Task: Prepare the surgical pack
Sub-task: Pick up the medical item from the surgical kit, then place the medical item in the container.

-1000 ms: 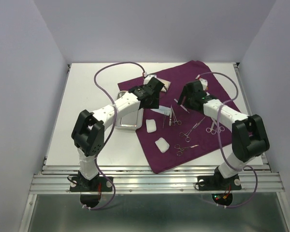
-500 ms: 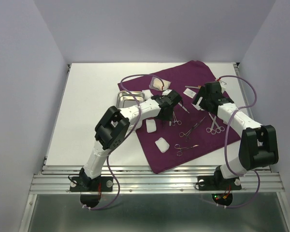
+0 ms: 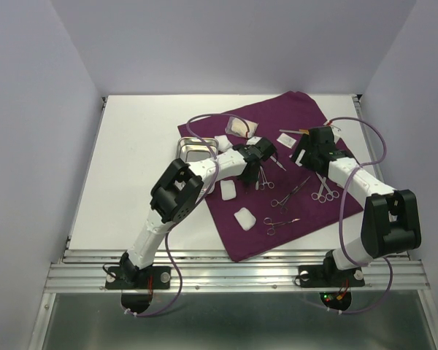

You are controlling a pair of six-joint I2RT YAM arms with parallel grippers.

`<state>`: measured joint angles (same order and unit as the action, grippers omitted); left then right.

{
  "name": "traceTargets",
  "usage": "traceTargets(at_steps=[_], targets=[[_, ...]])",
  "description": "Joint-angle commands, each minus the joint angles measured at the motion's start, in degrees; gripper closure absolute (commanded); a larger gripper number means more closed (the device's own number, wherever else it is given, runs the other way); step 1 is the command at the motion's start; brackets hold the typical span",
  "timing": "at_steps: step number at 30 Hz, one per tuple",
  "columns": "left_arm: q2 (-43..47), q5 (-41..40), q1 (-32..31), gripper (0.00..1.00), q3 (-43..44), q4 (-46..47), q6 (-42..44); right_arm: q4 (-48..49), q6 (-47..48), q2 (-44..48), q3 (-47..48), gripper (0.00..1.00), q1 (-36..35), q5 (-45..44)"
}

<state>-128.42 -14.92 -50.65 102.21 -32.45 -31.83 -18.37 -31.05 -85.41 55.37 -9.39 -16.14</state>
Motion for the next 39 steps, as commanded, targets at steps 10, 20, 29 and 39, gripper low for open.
traceTargets(at_steps=[10, 20, 29, 39], targets=[[1.9, -3.8, -0.7, 0.87, 4.2, -2.9, 1.4, 0.4, 0.3, 2.0, -0.4, 0.11, 0.1, 0.0], [9.2, -3.8, -0.7, 0.91, 2.8, -2.4, 3.9, 0.4, 0.5, 1.4, -0.2, 0.11, 0.1, 0.4], [18.3, -7.7, 3.6, 1.0, -3.5, -0.3, 14.1, 0.4, 1.0, 1.9, 0.0, 0.11, 0.1, 0.7], [28.7, -3.2, 11.8, 1.0, -18.6, 3.2, 21.1, 0.4, 0.4, 1.2, -0.1, 0.11, 0.1, 1.5]])
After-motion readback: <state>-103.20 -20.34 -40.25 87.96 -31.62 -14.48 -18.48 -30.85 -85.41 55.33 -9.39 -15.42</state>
